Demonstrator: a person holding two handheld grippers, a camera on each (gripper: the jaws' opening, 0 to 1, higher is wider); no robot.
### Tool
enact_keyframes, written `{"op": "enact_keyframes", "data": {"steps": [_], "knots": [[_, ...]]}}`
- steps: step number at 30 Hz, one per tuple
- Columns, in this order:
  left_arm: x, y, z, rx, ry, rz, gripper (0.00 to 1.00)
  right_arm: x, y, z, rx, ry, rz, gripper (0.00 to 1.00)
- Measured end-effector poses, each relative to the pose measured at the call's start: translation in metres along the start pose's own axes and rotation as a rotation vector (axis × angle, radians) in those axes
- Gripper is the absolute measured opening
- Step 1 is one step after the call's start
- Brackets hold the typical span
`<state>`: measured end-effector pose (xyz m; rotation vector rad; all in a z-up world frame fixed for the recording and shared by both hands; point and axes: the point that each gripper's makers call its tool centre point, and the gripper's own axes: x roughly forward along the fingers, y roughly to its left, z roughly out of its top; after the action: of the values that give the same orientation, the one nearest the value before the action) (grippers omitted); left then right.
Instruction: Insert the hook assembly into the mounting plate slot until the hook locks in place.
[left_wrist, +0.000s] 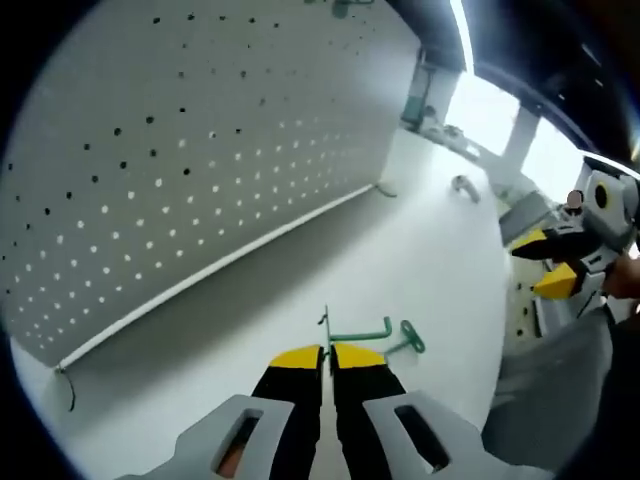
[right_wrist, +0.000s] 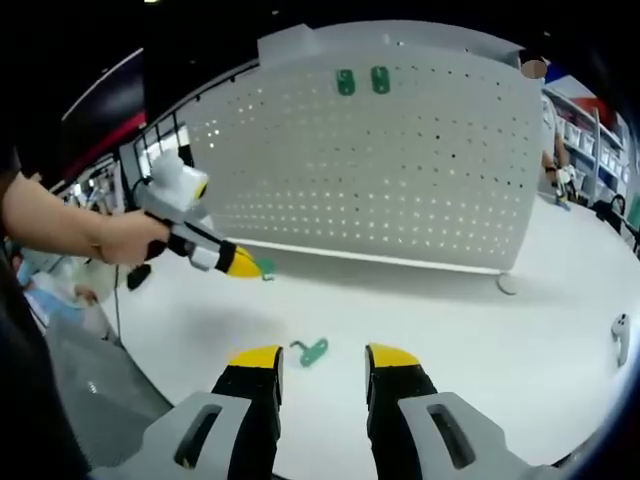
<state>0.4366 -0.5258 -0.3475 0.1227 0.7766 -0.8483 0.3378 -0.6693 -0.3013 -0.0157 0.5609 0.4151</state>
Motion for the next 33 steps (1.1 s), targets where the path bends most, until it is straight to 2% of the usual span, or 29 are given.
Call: {"op": "enact_keyframes", "data": {"steps": [4,7,9,18,26,29,33], "knots": [[-0.012,-0.014,0.0,0.007,-0.015,0.0,0.02,0.002,0.003,0.001,0.007,-0.003,0.006,0.32],[-0.02,-0.025,-0.002,0.046,-0.015,0.001,0.02,0.004,0.008,0.002,0.003,-0.001,0.017,0.31],[-0.026,-0.032,-0.001,-0.005,-0.029,-0.02,0.02,0.006,0.012,-0.001,-0.01,0.013,0.025,0.31],[-0.046,-0.043,-0.009,0.014,-0.038,-0.005,0.02,0.014,0.032,-0.002,0.01,0.025,0.079,0.32],[-0.062,-0.053,-0.02,-0.058,-0.059,-0.013,0.02,0.019,0.054,0.0,-0.005,0.036,0.136,0.31],[-0.066,-0.053,-0.025,-0.071,-0.068,0.005,0.02,0.019,0.065,0.004,0.014,0.032,0.173,0.31],[-0.069,-0.056,-0.03,-0.133,-0.09,0.001,0.02,0.021,0.081,0.007,0.073,0.029,0.228,0.31]]}}
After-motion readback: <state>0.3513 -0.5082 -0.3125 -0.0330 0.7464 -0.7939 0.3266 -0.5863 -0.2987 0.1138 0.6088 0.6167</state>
